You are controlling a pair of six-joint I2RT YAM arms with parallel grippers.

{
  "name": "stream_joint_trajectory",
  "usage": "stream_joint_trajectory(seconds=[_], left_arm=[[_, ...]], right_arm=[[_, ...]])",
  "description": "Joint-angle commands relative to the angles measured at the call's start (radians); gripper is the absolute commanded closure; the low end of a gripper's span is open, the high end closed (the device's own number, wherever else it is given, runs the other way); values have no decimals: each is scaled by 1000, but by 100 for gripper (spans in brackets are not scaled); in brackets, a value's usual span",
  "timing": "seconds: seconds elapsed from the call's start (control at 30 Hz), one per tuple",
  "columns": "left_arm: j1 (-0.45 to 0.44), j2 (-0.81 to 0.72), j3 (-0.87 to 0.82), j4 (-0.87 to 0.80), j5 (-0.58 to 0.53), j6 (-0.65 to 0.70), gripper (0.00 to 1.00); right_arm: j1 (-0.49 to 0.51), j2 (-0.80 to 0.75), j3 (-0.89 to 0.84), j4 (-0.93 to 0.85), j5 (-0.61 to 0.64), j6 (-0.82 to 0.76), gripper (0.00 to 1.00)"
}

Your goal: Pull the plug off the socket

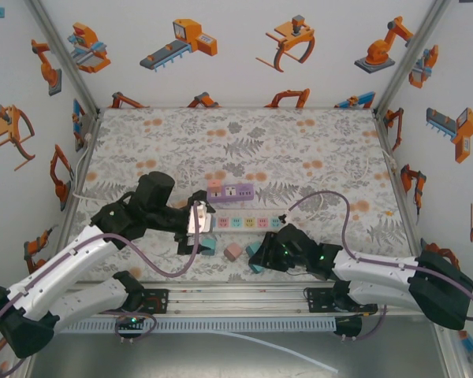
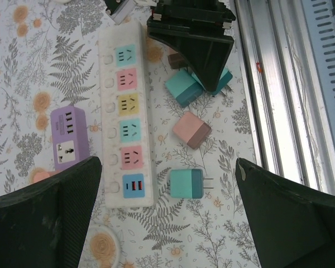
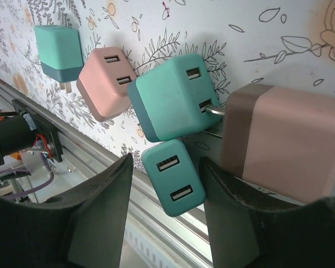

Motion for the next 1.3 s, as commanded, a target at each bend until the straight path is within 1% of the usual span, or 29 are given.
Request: stream_joint_trajectory(seconds=[0.0, 0.13, 0.33, 0.43, 0.53, 0.63, 0.73, 0.8, 0.87, 0.93, 1.03, 1.07, 1.17, 1.2, 1.27], left_arm=[[-5, -16, -18, 28, 0, -16, 3], [-5, -10, -23, 57, -7, -25, 3], [-6, 11, -20, 99, -22, -49, 3], [-5, 11, -24, 126, -33, -66, 3], [-6, 9, -27, 165, -60, -115, 3], [-5, 16, -21, 197, -92, -169, 3], [-5, 24, -17, 236, -134, -233, 3], [-5, 32, -11, 248, -179, -280, 3], [-5, 49, 6, 248, -245, -364, 3], [-1, 67, 26, 247, -311, -455, 3], [16, 96, 64, 241, -434, -648, 3], [31, 106, 77, 235, -454, -707, 3], [83, 120, 91, 231, -455, -834, 3], [100, 122, 88, 236, -478, -881, 3], [135, 124, 76, 241, -564, -992, 3]], right_arm=[[7, -24, 20, -110, 60, -29, 48], [8, -88, 40, -211, 96, -60, 45], [8, -203, 93, -343, 153, -122, 43], [8, -248, 146, -416, 180, -165, 43], [8, -291, 214, -475, 226, -243, 43], [7, -325, 284, -503, 292, -414, 44], [8, -335, 359, -512, 391, -653, 43], [7, -329, 407, -494, 465, -792, 36], [8, -319, 441, -427, 502, -960, 31], [7, -303, 454, -338, 498, -1128, 27], [7, -264, 467, -207, 443, -1381, 22], [8, -247, 480, -182, 415, -1459, 20], [7, -191, 515, -132, 349, -1649, 17], [6, -168, 525, -120, 329, -1714, 16], [3, -118, 549, -114, 288, -1830, 12]])
